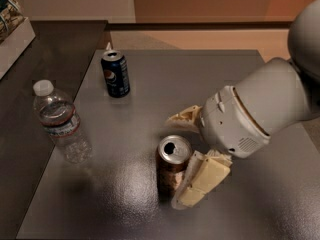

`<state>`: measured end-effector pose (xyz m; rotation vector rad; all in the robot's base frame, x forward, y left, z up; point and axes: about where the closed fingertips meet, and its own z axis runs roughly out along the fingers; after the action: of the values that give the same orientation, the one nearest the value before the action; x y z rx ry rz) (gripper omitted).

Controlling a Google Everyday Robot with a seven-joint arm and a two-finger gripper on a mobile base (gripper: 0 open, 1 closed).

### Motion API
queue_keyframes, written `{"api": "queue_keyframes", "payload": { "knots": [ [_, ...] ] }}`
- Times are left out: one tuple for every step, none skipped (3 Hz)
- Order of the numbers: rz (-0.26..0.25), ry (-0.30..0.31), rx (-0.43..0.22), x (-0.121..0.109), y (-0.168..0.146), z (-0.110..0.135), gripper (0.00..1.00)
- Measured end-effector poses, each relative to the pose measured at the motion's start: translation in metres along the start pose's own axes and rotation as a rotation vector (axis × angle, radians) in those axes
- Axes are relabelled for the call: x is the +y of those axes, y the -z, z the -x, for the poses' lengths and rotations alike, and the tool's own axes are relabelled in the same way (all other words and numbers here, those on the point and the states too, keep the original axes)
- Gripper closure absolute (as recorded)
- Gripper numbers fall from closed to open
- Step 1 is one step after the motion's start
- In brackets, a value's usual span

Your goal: Move orange can near pepsi can

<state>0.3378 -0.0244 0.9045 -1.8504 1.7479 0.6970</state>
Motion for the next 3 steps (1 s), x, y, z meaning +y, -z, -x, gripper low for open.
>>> {"api": "queue_keyframes", "payload": {
  "knots": [
    [-0.005,0.021,-0.002,0.002,-0.002,0.001,0.41],
    [-0.005,0.042,-0.004,0.004,-0.002,0.004,0.65],
    [-0.029,0.069,-0.017,-0.001,0.002,0.023,0.88]
  ]
}}
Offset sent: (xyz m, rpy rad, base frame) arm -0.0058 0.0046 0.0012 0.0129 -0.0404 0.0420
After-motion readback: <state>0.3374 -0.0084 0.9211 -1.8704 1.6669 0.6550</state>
